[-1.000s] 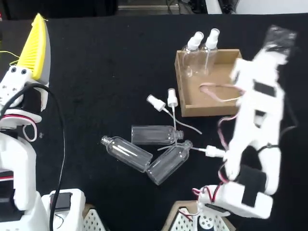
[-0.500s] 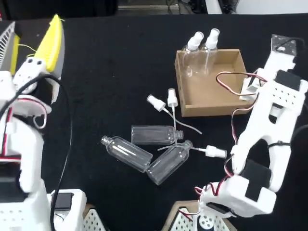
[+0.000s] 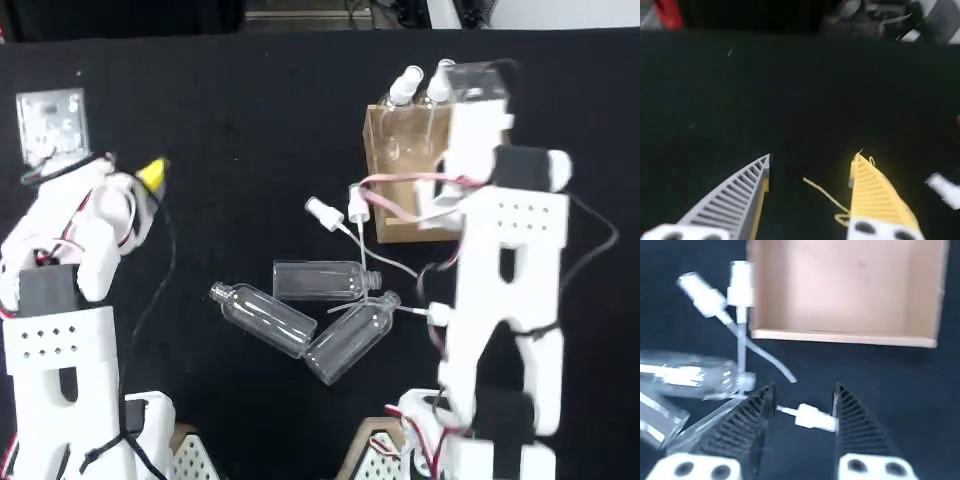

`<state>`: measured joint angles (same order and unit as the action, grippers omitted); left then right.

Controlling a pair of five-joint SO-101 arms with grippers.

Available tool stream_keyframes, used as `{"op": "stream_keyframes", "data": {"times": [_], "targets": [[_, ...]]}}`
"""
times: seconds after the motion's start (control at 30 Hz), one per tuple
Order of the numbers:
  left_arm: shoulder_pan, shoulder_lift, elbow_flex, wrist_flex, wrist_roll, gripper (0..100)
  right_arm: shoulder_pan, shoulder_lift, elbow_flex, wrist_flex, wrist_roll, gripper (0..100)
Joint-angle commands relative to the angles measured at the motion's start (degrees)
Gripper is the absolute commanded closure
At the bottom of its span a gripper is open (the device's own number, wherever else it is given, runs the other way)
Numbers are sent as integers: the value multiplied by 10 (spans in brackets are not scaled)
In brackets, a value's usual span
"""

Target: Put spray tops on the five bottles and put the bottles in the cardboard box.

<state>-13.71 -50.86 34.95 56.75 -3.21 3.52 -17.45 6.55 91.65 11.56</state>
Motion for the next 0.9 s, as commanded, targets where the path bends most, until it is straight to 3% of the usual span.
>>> {"op": "stream_keyframes", "data": {"times": [0.0, 0.13, 0.3, 0.4, 0.57, 0.7, 0.87], "targets": [[-53, -34, 72, 4, -5, 751, -70, -80, 59, -1, 9, 850], [-73, -55, 160, -32, -4, 751, -171, -153, 145, -36, 9, 850], [-134, -70, 270, -116, -3, 751, -353, -185, 231, -71, 4, 849], [-194, -78, 299, -141, 47, 751, -437, -185, 279, -121, 4, 846], [-254, -80, 339, -182, 150, 751, -509, -185, 337, -210, 4, 845], [-265, -80, 391, -258, 178, 751, -542, -178, 343, -238, 3, 842], [-266, -81, 417, -293, 178, 751, -543, -105, 341, -287, 4, 709]]}}
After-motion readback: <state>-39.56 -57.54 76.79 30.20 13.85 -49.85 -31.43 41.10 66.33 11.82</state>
